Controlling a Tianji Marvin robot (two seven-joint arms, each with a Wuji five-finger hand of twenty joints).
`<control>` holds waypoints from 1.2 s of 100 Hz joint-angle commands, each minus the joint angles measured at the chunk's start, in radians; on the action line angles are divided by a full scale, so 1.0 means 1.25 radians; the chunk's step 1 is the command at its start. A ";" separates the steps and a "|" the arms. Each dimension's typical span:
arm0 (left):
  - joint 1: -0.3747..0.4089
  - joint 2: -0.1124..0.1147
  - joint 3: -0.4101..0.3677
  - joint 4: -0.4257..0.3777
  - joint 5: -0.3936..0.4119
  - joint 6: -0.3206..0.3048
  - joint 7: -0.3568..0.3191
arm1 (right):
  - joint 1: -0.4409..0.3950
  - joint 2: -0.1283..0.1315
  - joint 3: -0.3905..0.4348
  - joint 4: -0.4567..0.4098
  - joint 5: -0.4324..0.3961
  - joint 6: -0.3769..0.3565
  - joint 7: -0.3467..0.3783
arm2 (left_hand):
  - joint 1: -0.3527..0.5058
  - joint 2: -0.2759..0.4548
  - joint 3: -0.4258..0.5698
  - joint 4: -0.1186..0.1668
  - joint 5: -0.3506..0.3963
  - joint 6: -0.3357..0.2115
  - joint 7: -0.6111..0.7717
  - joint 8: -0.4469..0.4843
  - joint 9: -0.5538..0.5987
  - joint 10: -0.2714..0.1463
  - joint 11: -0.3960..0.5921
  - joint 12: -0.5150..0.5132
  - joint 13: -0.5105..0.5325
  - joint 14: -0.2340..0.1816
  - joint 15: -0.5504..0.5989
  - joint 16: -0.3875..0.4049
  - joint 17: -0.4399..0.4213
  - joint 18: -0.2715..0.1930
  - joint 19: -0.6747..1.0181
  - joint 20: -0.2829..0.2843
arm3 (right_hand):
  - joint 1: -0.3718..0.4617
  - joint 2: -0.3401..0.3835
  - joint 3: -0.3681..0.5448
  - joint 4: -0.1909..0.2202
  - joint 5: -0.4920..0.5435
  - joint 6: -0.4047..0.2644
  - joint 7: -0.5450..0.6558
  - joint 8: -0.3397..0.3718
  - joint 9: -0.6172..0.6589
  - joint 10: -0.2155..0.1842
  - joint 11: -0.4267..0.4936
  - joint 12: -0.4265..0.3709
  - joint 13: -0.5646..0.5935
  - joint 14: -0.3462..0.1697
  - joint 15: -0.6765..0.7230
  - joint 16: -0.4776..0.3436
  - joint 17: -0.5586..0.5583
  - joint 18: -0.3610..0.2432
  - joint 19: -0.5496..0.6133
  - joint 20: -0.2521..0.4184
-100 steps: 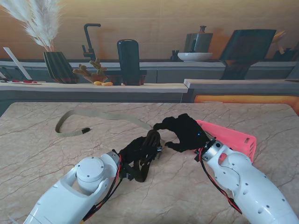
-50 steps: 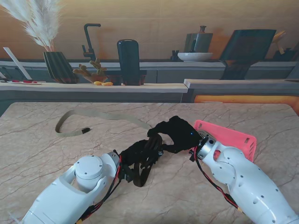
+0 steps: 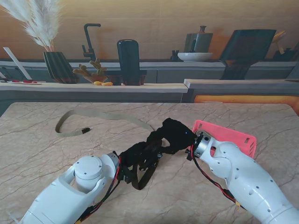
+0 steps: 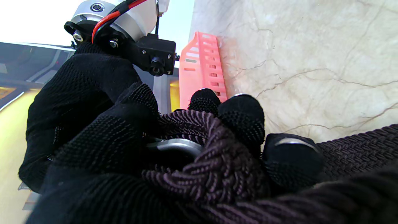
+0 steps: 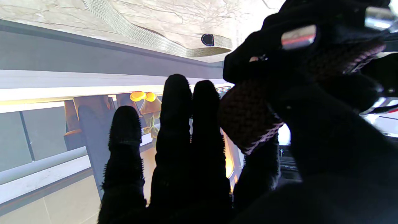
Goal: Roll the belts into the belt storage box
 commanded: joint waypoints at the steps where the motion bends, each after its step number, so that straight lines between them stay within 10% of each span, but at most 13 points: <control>1: -0.002 -0.006 0.002 -0.017 0.004 -0.007 -0.010 | -0.003 -0.014 -0.016 0.004 0.000 0.003 -0.002 | 0.015 -0.026 0.016 0.001 0.024 -0.067 -0.024 -0.015 0.028 -0.011 0.011 -0.008 0.040 -0.056 0.084 0.005 0.016 0.015 0.081 -0.007 | 0.044 0.054 -0.013 -0.033 0.193 -0.030 0.189 -0.008 0.106 -0.038 0.040 0.024 0.040 -0.019 0.048 0.031 0.012 0.006 0.022 0.020; 9: 0.001 -0.006 0.002 -0.019 0.017 -0.017 -0.001 | -0.003 -0.018 -0.021 0.007 0.005 0.026 -0.023 | -0.035 -0.029 0.038 -0.009 0.008 -0.074 -0.088 -0.008 -0.018 -0.010 -0.036 -0.020 -0.009 -0.022 0.007 0.013 -0.062 0.023 0.024 0.013 | 0.037 0.019 0.031 -0.043 0.243 0.001 0.209 -0.051 0.156 -0.029 0.059 0.004 0.069 -0.011 0.092 0.052 0.031 0.011 0.045 0.018; 21: 0.020 -0.019 -0.003 -0.024 0.043 -0.048 0.083 | -0.021 -0.024 -0.011 -0.007 0.009 0.092 -0.054 | -0.171 -0.001 0.052 0.010 -0.075 -0.072 -0.328 -0.056 -0.215 0.014 -0.288 -0.146 -0.289 0.082 -0.285 0.003 -0.373 0.050 -0.285 0.065 | 0.035 -0.006 0.063 -0.050 0.267 0.025 0.219 -0.073 0.171 -0.017 0.072 -0.012 0.075 0.003 0.109 0.056 0.033 0.018 0.059 0.014; 31: 0.036 -0.031 -0.013 -0.029 0.042 -0.060 0.136 | -0.036 -0.030 -0.002 -0.018 0.004 0.158 -0.103 | -0.176 0.002 0.010 0.012 -0.128 -0.082 -0.425 -0.100 -0.335 0.018 -0.410 -0.230 -0.459 0.091 -0.498 -0.067 -0.535 0.061 -0.489 0.047 | 0.038 -0.006 0.068 -0.048 0.266 0.036 0.220 -0.077 0.169 -0.010 0.077 -0.015 0.072 0.011 0.121 0.059 0.032 0.025 0.070 0.014; 60: 0.071 -0.060 -0.026 -0.054 0.069 -0.094 0.290 | -0.050 -0.046 0.016 -0.041 -0.018 0.306 -0.225 | -0.170 0.008 0.003 0.017 -0.187 -0.080 -0.484 -0.142 -0.417 0.024 -0.470 -0.285 -0.536 0.075 -0.606 -0.123 -0.569 0.051 -0.586 0.017 | 0.061 0.011 0.044 -0.029 0.252 0.066 0.224 -0.081 0.146 0.011 0.116 -0.039 0.053 0.030 0.163 0.050 0.019 0.041 0.117 -0.009; 120: 0.063 -0.081 -0.002 -0.031 0.069 -0.112 0.349 | -0.064 -0.073 0.044 -0.076 0.012 0.388 -0.322 | -0.186 0.002 0.034 0.009 -0.231 -0.089 -0.487 -0.197 -0.478 0.017 -0.503 -0.361 -0.606 0.036 -0.698 -0.206 -0.611 -0.019 -0.674 -0.038 | 0.069 0.037 0.021 -0.018 0.228 0.065 0.230 -0.076 0.123 0.008 0.138 -0.051 0.036 0.024 0.177 0.037 0.009 0.031 0.145 -0.030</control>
